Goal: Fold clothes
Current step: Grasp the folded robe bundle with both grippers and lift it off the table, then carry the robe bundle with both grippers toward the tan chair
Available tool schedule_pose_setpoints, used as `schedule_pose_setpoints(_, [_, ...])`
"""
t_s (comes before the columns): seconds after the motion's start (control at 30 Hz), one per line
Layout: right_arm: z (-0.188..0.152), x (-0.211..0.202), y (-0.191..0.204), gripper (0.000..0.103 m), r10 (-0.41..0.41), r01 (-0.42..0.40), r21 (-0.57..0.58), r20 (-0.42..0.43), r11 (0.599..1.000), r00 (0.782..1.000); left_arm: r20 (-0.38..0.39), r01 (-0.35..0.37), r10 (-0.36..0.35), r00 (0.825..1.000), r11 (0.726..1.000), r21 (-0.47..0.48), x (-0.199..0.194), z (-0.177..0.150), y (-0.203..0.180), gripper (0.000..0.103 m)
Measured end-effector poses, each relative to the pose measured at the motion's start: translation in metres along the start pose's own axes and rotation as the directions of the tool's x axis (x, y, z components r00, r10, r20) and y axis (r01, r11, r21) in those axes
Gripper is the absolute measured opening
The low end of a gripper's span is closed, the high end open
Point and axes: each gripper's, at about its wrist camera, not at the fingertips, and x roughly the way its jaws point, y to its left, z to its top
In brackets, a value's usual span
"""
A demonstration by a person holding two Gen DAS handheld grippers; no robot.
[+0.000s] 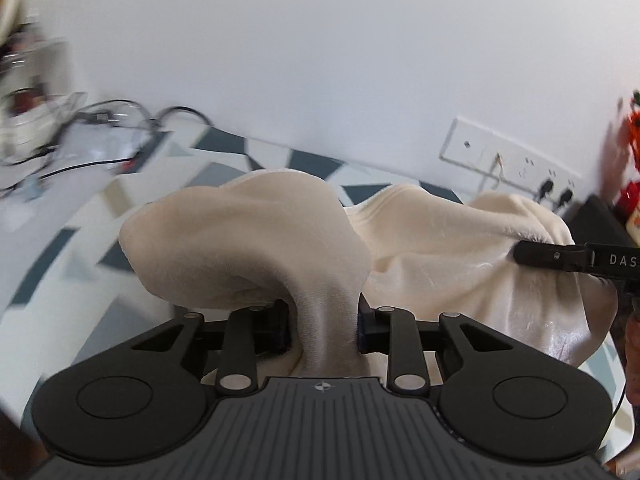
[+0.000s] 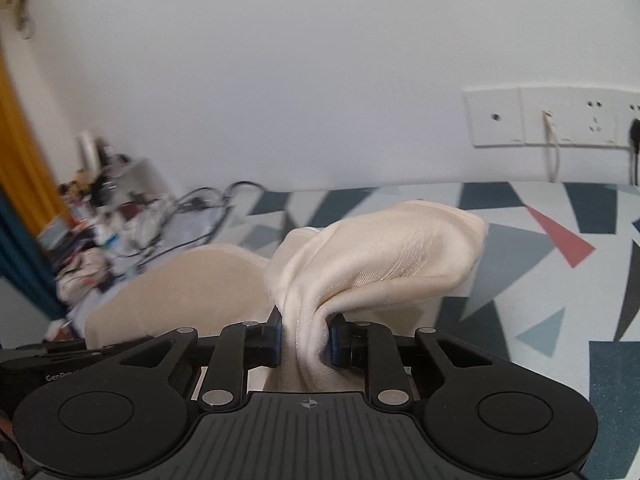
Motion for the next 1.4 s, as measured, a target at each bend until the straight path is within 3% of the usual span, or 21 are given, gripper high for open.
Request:
schedule_pose_setpoints(0.27, [-0.014,-0.03,0.035,0.019,0.159,-0.159,-0.044,-0.007,0.986,0.987,0.071,-0.15,0.158,0.985,0.982,-0.115,-0.097,-0.038,0.018,0.029])
schedule_pose_setpoints(0.5, [-0.016,-0.017,0.102,0.019,0.297,-0.306,-0.121,-0.088,0.944,0.951,0.089,-0.26,0.292,0.952,0.93,-0.26,-0.173,-0.068,0.057,0.029])
schedule_pose_setpoints(0.67, [-0.015,0.012,0.162,0.019,0.41,-0.432,-0.128,-0.17,0.893,0.896,0.096,-0.362,0.421,0.902,0.859,-0.361,-0.238,-0.098,0.104,0.029])
schedule_pose_setpoints(0.93, [-0.051,0.075,0.315,0.019,0.538,-0.617,-0.168,-0.353,0.769,0.765,0.033,-0.507,0.592,0.805,0.717,-0.478,-0.314,-0.163,0.208,0.029])
schedule_pose_setpoints(1.17, [-0.111,0.112,0.46,0.019,0.551,-0.661,-0.15,-0.437,0.735,0.711,0.0,-0.568,0.652,0.758,0.66,-0.491,-0.379,-0.202,0.312,0.029])
schedule_pose_setpoints(1.4, [-0.165,0.151,0.586,0.019,0.572,-0.692,-0.116,-0.475,0.713,0.669,-0.042,-0.627,0.697,0.716,0.616,-0.478,-0.423,-0.213,0.406,0.029])
